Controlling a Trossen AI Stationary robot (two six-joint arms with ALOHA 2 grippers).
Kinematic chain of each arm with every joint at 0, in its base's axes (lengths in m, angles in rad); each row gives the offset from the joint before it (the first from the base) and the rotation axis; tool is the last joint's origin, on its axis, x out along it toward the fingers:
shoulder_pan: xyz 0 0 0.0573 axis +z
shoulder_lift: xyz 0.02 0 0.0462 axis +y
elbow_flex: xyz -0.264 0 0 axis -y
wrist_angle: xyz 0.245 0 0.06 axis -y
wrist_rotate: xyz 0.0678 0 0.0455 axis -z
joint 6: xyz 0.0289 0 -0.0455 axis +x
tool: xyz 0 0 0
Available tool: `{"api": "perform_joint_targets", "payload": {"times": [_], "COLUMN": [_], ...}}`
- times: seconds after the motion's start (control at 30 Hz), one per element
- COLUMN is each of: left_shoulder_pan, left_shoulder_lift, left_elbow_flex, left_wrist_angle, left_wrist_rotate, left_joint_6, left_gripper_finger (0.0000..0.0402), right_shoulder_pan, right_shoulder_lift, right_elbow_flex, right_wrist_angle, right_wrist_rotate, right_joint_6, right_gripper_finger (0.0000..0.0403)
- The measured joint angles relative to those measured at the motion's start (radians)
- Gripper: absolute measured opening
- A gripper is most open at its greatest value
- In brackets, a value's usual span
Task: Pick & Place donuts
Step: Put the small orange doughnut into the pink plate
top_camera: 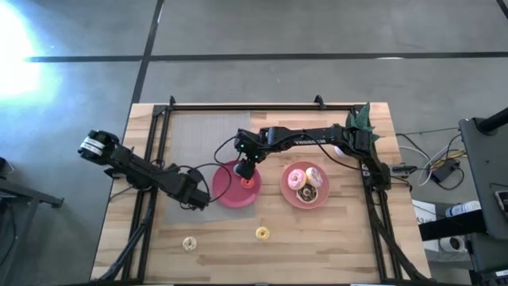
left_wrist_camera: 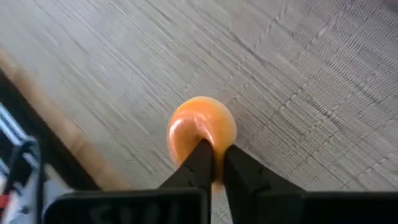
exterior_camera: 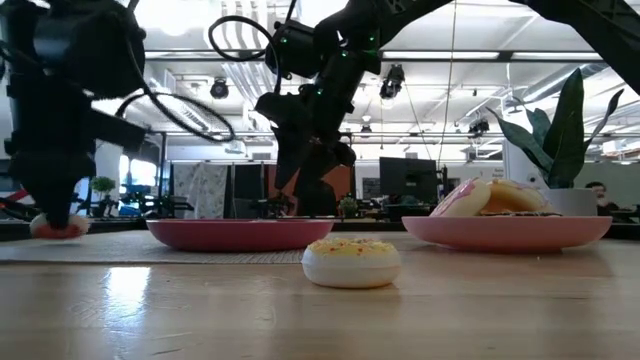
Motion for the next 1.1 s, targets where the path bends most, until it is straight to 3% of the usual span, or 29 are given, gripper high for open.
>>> {"api": "perform_joint_targets", "payload": {"times": [0.13, 0.27, 0.53, 0.67, 0.8, 0.97, 1.1], "left_shoulder_pan": [0.000, 0.002, 0.009, 0.044, 0.103, 0.203, 0.253], "left_shoulder_lift": [-0.078, -0.223, -0.556, -0.664, -0.704, -0.681, -0.648], "left_elbow_flex": [0.030, 0.044, -0.025, -0.093, -0.159, -0.219, -0.225], "left_wrist_angle": [-0.048, 0.013, 0.419, 0.553, 0.621, 0.866, 0.907], "left_wrist_rotate": [-0.023, -0.032, -0.035, -0.008, 0.026, 0.169, 0.212], "left_joint_6": [0.027, 0.102, 0.400, 0.464, 0.457, 0.469, 0.474], "left_gripper_finger": [0.0001, 0.0001, 0.0000, 0.0000, 0.0000, 0.0000, 0.0000], "right_shoulder_pan": [0.000, 0.000, 0.019, 0.053, 0.081, 0.092, 0.093], "right_shoulder_lift": [-0.005, -0.043, -0.144, -0.173, -0.186, -0.182, -0.181], "right_elbow_flex": [-0.001, -0.002, -0.001, 0.000, 0.000, 0.000, 0.000], "right_wrist_angle": [0.012, 0.074, 0.221, 0.248, 0.267, 0.283, 0.280], "right_wrist_rotate": [-0.030, -0.087, -0.167, -0.207, -0.216, -0.231, -0.230], "right_joint_6": [-0.044, -0.157, -0.415, -0.506, -0.497, -0.517, -0.566], "right_gripper_finger": [0.0198, 0.0198, 0.0194, 0.0196, 0.0205, 0.0229, 0.0254]}}
